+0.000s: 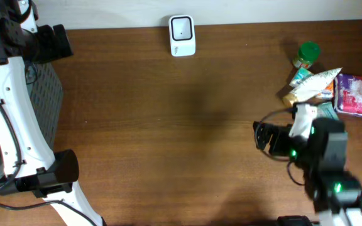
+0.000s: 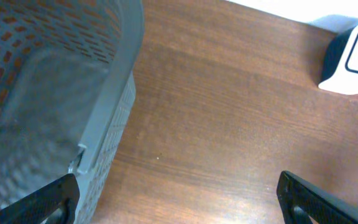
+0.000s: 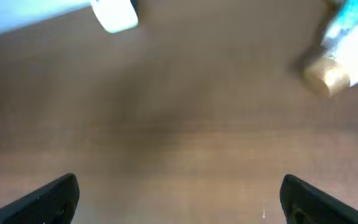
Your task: Scan the item barcode
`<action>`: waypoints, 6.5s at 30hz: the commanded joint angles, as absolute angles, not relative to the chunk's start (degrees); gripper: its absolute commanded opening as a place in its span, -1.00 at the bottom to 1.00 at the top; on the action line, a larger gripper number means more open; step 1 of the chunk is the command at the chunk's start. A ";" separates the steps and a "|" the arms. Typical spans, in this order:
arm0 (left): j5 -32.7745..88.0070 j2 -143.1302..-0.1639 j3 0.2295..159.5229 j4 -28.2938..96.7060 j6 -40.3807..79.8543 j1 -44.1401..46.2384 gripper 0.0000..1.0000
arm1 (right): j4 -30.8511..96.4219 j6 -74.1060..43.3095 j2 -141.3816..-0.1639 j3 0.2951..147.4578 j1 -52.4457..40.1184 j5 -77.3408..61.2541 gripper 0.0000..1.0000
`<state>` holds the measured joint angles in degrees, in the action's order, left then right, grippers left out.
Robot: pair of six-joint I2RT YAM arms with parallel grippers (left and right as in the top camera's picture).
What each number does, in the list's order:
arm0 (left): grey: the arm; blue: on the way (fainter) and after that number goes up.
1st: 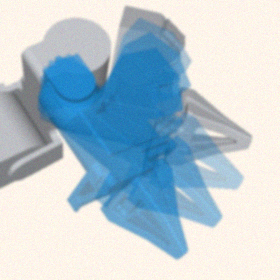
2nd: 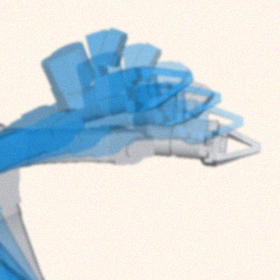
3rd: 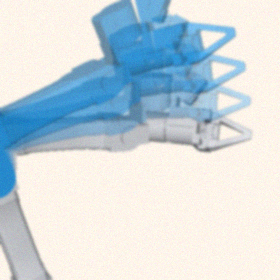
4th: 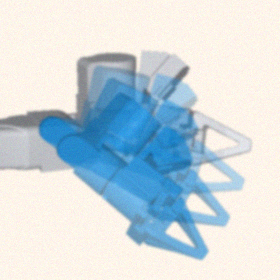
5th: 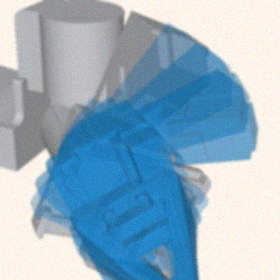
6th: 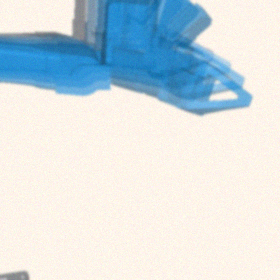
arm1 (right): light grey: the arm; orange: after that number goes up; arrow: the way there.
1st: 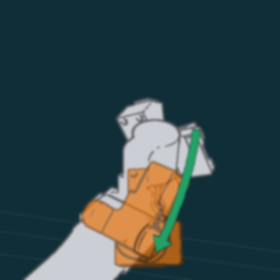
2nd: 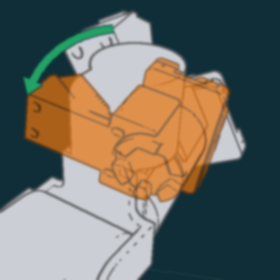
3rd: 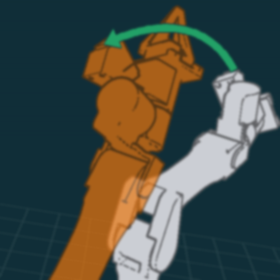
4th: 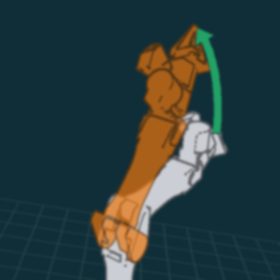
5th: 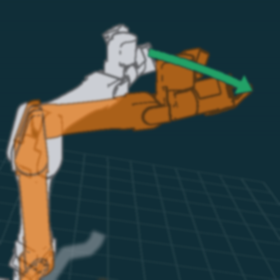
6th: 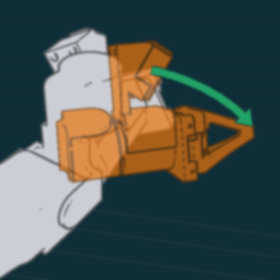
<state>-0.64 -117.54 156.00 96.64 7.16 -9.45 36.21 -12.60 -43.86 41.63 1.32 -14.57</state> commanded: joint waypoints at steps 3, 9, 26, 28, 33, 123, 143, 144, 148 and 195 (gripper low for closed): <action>-0.25 -116.66 156.44 96.71 7.49 -9.54 0.98 | 30.57 -11.97 -30.65 29.02 0.75 -14.20 0.97; -0.25 -116.66 156.44 96.71 7.49 -9.54 0.98 | 21.10 -11.94 -15.38 15.07 0.75 -14.63 0.97; -0.25 -116.66 156.44 96.71 7.49 -9.54 0.98 | 4.58 -3.20 -0.19 3.64 0.69 -15.31 0.97; -0.25 -116.66 156.44 96.71 7.46 -9.54 0.98 | 0.54 -3.20 -0.19 1.45 0.69 -15.29 0.97; -0.25 -116.66 156.44 96.71 7.49 -9.54 0.98 | -1.26 2.81 -0.19 0.32 0.71 -16.12 0.97; 3.36 -67.40 66.48 53.93 2.92 8.84 0.98 | 4.10 2.98 -0.21 0.32 0.71 -5.32 0.97; 5.15 -9.56 10.63 17.78 2.96 8.82 0.99 | 4.10 2.98 -0.21 0.32 0.71 -5.32 0.97; 5.15 -8.56 7.75 11.68 2.96 8.82 0.99 | 4.10 2.98 -0.21 0.32 0.71 -5.32 0.97; 5.06 -5.50 1.87 0.14 2.96 6.94 0.98 | 4.10 2.98 -0.21 0.32 0.71 -5.32 0.97; 0.08 -0.30 0.47 4.75 -0.73 -0.38 0.98 | 4.10 2.98 -0.21 0.34 0.71 -5.32 0.97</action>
